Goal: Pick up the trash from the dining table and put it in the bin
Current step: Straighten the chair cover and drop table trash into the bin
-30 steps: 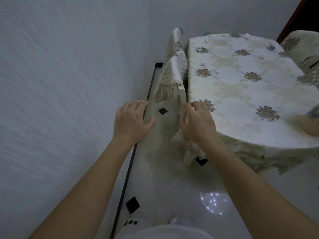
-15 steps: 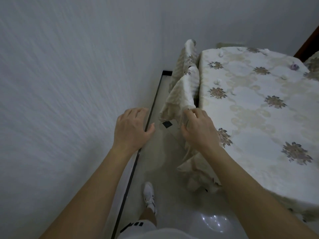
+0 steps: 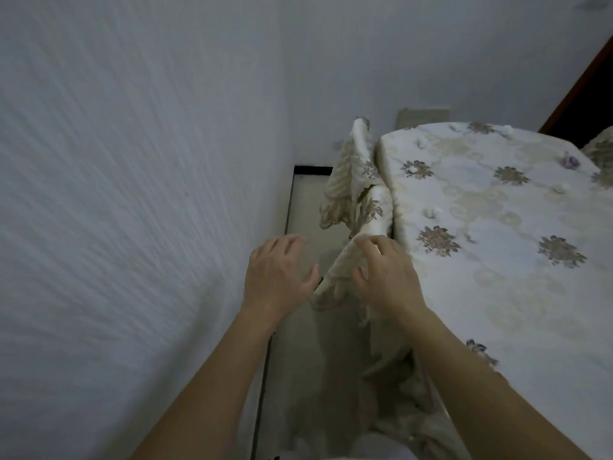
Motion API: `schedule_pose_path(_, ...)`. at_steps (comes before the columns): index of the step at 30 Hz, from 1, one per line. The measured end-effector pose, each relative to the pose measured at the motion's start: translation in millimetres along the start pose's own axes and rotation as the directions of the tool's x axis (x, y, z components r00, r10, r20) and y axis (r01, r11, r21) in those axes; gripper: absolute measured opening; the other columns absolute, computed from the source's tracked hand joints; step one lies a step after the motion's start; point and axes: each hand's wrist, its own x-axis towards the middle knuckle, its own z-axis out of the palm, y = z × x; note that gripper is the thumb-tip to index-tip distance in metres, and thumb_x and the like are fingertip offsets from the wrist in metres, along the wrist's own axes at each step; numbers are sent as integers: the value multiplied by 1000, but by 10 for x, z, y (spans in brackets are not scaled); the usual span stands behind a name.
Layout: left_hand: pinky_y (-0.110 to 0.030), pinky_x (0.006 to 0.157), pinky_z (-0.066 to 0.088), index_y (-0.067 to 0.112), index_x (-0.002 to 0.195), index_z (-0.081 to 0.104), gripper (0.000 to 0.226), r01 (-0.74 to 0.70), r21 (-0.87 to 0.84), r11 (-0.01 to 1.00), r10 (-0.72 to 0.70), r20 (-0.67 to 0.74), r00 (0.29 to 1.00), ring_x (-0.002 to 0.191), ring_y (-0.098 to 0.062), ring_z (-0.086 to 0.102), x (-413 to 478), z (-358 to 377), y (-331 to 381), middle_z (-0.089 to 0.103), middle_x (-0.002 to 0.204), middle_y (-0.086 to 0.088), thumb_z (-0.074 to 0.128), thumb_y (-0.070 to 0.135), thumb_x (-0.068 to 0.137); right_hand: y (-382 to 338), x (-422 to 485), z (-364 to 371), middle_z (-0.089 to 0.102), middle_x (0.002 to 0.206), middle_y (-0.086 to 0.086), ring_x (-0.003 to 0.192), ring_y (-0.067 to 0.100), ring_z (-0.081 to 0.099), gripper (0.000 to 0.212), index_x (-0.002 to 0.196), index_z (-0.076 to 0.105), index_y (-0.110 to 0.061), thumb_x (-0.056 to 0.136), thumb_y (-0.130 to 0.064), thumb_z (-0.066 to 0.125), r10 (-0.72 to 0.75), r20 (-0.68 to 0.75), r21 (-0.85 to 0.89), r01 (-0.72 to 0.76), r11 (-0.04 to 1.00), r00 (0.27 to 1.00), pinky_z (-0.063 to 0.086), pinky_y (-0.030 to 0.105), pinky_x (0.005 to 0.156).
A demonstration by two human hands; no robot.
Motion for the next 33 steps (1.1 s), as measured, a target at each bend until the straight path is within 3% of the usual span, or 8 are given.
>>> schedule_pose_path(13,-40,89,50,20,124,59,52,-68,-36,997,70,56,996,110,-20,58,1528,627,-489,64,121,1,48,50,83,462,1346,794,64,114,8,107,27,57,39,119,63,-11,82,-20,62,77,25,-22,-77,997,997,48,36,86)
schedule_pose_path(19,-38,88,48,21,123,60,50,-135,12,991,133,78,988,108,-19,57,2606,970,-650,64,119,3,50,50,84,844,2260,1237,62,109,8,100,27,56,34,112,62,-12,79,-20,63,137,9,35,-137,990,991,50,38,79)
schedule_pose_path(22,-38,86,48,21,122,60,50,-171,21,985,168,104,980,106,-19,57,3188,1094,-638,65,117,2,48,51,84,1097,2691,1392,62,109,9,99,28,56,35,112,63,-11,78,-20,61,170,1,34,-170,985,985,47,37,82)
schedule_pose_path(29,-38,88,48,22,121,60,46,-325,-33,945,326,135,936,108,-18,58,4239,1414,-328,64,118,4,51,48,83,1706,3203,1414,62,111,6,102,23,56,37,116,64,-13,79,-20,62,304,-55,32,-303,952,951,50,33,84)
schedule_pose_path(33,-38,93,48,22,122,62,46,-455,-133,881,472,169,865,113,-19,57,4587,1750,95,64,122,3,51,47,85,2084,3086,1357,64,108,7,101,24,58,35,115,64,-10,80,-19,65,433,-75,-13,-435,900,898,49,33,83)
